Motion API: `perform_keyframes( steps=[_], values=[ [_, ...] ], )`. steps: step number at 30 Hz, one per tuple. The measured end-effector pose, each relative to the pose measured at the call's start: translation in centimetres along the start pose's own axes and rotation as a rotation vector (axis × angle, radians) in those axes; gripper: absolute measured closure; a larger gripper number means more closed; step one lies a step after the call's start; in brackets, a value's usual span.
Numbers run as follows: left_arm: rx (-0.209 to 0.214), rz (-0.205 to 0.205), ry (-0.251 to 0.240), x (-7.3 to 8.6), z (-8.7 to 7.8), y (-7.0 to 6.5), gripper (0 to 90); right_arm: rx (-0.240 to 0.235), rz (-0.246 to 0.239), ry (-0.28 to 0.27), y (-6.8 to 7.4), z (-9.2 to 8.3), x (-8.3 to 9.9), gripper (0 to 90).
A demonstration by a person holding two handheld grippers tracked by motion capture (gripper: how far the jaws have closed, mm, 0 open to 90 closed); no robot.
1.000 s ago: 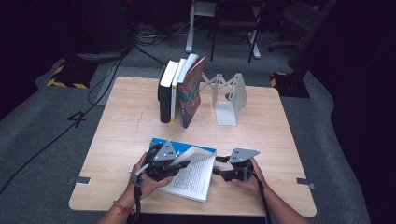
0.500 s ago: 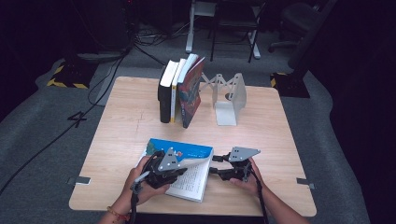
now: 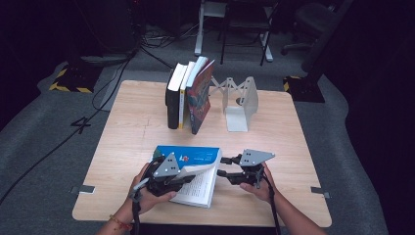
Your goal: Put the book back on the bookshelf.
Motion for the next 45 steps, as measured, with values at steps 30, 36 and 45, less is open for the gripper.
perform_keyframes(
  steps=[30,36,45],
  values=[
    [0.071,0.108,-0.306,-6.3,2.8,2.0,80.4,0.187,-0.125,-0.188,-0.6,-8.7,-5.8,59.1],
    [0.073,0.099,-0.355,-6.2,3.1,2.3,80.4,0.208,-0.144,-0.192,-0.5,-8.8,-6.8,61.0],
    [0.035,0.109,-0.374,-5.3,2.1,2.0,80.3,0.18,-0.144,-0.187,-0.3,-8.3,-7.4,63.0]
  ],
)
Point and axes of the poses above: each handheld gripper's, and its own axes: z roughly forward along the jaws, x roughly out of its underside, y roughly to its left, the point moved 1 cm from there along z, roughly forward along the jaws, and after that the axes turned 15 degrees about z, right-handed, at the moved point
